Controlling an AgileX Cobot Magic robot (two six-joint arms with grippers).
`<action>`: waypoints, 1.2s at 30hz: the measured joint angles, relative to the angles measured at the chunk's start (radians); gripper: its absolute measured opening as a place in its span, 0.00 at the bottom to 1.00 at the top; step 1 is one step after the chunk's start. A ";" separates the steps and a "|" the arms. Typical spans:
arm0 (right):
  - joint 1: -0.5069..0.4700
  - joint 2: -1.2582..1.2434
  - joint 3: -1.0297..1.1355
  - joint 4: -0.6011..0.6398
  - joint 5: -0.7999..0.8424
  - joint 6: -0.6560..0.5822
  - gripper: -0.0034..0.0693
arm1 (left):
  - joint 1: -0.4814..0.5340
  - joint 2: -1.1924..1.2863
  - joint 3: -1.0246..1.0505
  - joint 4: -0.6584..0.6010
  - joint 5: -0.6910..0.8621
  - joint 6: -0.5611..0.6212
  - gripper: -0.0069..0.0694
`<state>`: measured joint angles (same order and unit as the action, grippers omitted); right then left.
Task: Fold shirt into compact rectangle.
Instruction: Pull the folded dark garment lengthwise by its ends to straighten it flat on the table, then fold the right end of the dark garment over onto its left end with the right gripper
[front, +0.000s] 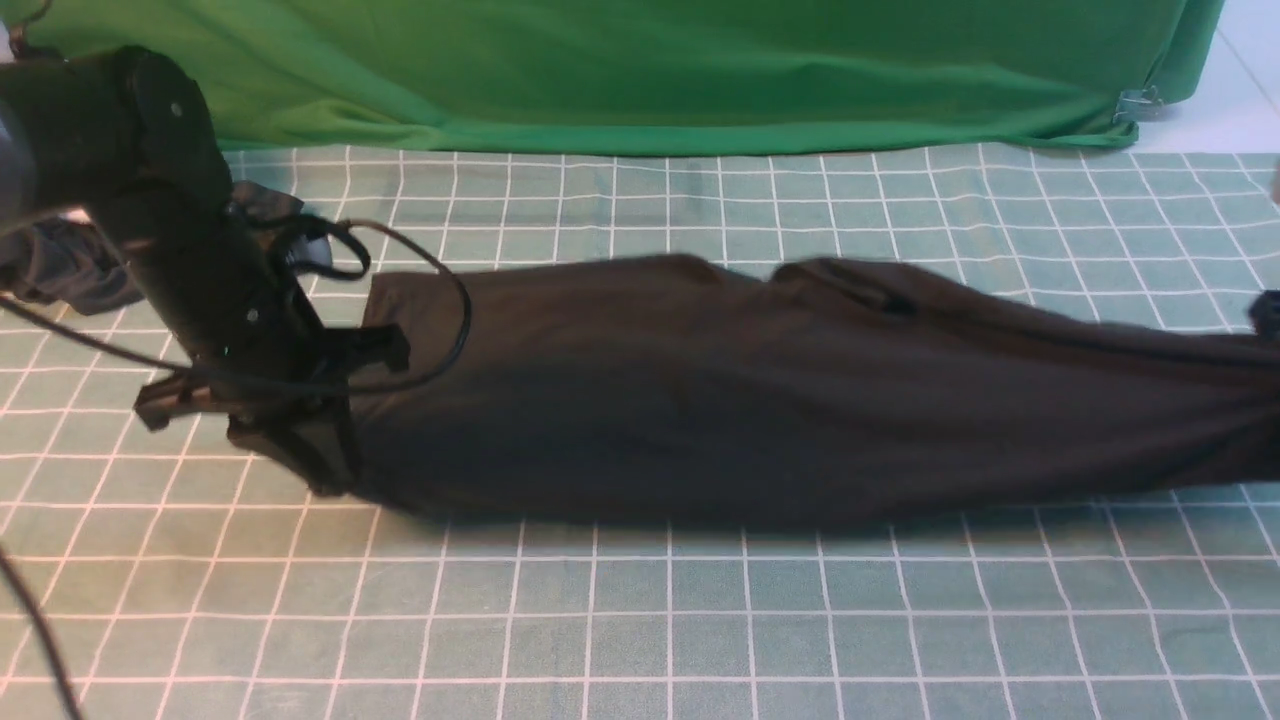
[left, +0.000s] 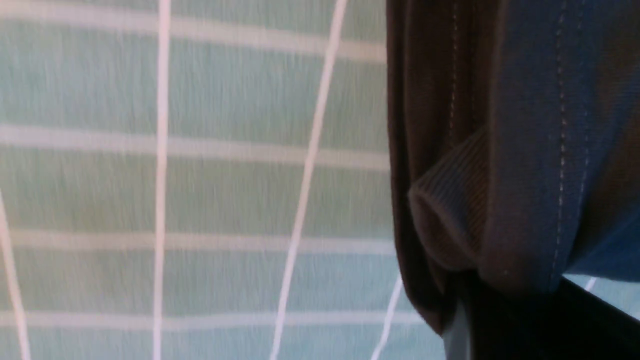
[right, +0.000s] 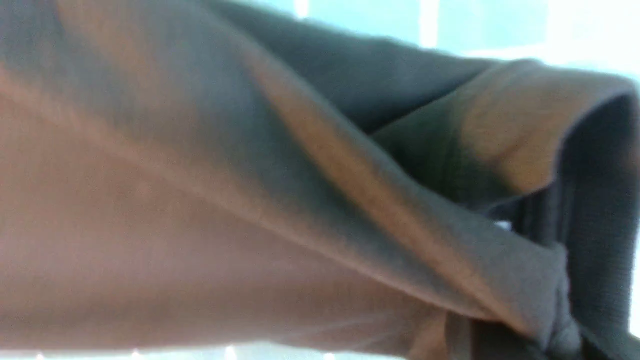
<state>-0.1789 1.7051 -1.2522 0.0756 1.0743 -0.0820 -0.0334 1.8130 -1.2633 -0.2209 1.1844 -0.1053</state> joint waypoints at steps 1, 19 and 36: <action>-0.009 -0.023 0.020 -0.007 0.008 0.003 0.12 | -0.012 -0.022 0.037 0.003 -0.008 -0.005 0.15; -0.120 -0.159 0.238 -0.172 -0.036 0.053 0.11 | -0.124 -0.163 0.202 -0.069 -0.171 -0.034 0.52; -0.291 -0.261 0.088 -0.273 0.004 0.082 0.11 | -0.127 -0.356 -0.041 -0.056 -0.099 0.008 0.77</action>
<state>-0.4695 1.4445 -1.1639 -0.1977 1.0778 0.0000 -0.1603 1.4574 -1.3044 -0.2769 1.0849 -0.0968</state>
